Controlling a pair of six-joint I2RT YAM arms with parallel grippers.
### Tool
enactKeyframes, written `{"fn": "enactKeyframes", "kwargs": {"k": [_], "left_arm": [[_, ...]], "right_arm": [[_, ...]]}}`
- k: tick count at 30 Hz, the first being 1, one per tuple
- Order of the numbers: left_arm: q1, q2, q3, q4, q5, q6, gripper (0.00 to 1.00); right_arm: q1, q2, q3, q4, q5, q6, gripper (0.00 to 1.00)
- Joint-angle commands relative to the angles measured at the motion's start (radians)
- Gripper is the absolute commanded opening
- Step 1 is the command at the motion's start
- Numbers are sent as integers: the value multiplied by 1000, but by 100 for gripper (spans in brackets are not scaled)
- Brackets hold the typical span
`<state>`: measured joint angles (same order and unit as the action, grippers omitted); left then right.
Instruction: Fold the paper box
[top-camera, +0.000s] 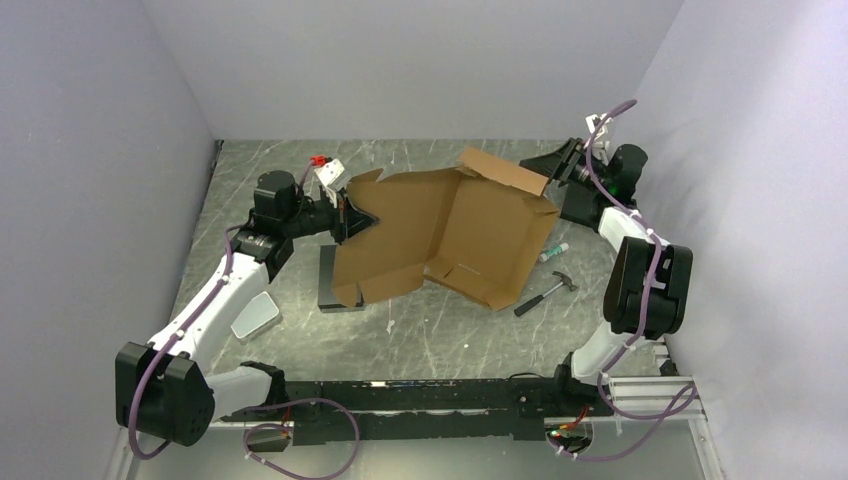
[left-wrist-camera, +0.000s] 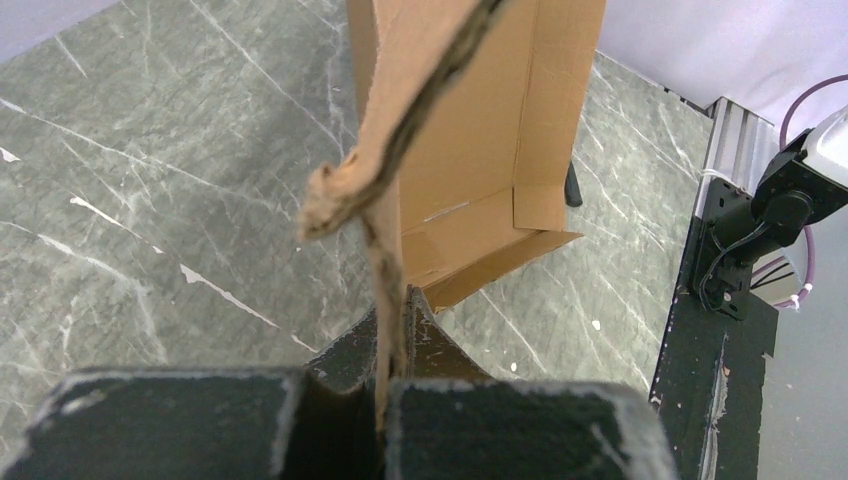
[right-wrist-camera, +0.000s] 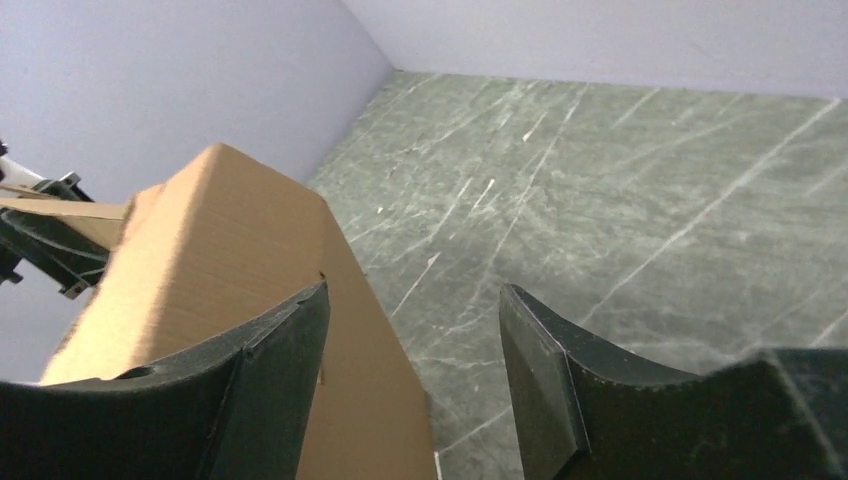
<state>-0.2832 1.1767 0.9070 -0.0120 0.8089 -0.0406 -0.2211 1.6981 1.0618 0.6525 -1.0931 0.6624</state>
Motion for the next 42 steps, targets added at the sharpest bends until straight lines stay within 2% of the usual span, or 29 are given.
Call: {"fn": "enactKeyframes", "kwargs": {"k": [1, 6, 12, 18, 29, 35, 38, 42], "left_arm": [[-5, -4, 13, 14, -1, 28, 0], [-5, -12, 9, 21, 1, 28, 0], [-5, -17, 9, 18, 3, 29, 0], [-5, -19, 9, 15, 3, 28, 0], [-1, -23, -13, 63, 41, -8, 0], [1, -15, -39, 127, 78, -61, 0], [1, -11, -47, 151, 89, -82, 0], [3, -8, -57, 195, 105, -125, 0]], "right_arm": [[-2, -24, 92, -14, -93, -11, 68], [0, -32, 156, -174, -127, -130, 73], [18, -37, 245, -536, -140, -420, 75], [14, -25, 323, -735, -189, -560, 81], [11, -17, 411, -771, -175, -488, 88], [15, 28, 509, -860, -176, -496, 91], [25, 59, 590, -990, -172, -568, 92], [62, 108, 713, -1225, -129, -759, 93]]}}
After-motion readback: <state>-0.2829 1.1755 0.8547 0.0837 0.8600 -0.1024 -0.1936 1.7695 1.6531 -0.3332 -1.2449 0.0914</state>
